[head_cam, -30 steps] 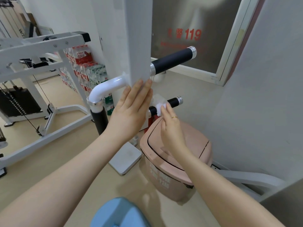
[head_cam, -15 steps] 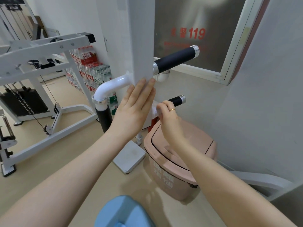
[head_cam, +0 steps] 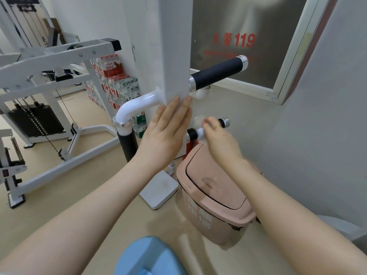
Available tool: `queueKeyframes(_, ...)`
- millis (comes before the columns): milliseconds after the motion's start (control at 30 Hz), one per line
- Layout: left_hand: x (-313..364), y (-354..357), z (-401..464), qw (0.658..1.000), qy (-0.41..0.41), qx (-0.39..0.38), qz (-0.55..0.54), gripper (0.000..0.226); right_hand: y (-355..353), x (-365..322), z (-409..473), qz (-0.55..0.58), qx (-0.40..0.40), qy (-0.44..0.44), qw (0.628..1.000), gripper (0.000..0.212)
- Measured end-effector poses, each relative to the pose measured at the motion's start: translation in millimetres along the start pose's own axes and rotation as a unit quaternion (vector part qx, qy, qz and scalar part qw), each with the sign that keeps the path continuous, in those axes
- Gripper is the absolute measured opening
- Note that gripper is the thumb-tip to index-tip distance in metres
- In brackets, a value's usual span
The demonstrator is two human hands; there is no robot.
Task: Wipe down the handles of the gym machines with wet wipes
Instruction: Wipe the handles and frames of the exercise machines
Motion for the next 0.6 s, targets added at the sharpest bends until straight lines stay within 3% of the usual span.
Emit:
queueKeyframes(100, 1.7, 1.8, -0.7, 1.0, 0.003, 0.003, 0.013, 0.046, 14.7, -19.2, -2.4, 0.031, -0.031, -0.087, 0.995, 0.046)
queueKeyframes(300, 0.4, 3.1, -2.1, 0.999, 0.007, -0.009, 0.035, 0.053, 14.3, 38.1, 9.2, 0.061, 0.009, 0.018, 0.998, 0.042)
queueKeyframes(400, 0.4, 5.1, -3.2, 0.999, 0.004, -0.014, 0.041, 0.056, 12.5, 54.6, 11.9, -0.016, 0.039, 0.01, 0.999, 0.043)
queueKeyframes(533, 0.9, 7.3, -3.1, 0.998, -0.008, -0.005, 0.055, 0.051, 11.2, 50.0, 13.1, -0.017, 0.063, 0.036, 0.997, 0.037)
queueKeyframes(600, 0.3, 5.0, -1.7, 0.999, -0.007, 0.008, 0.052, 0.046, -2.9, 22.4, 9.2, -0.014, 0.1, -0.031, 0.994, 0.031)
Point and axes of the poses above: each hand's wrist, its own z-axis towards the middle knuckle, its own y-axis out of the palm, x = y × z, the point moved 5 cm from there along z, towards the middle knuckle, and after that the axes turned 9 degrees about -z, right-handed, at the moved point
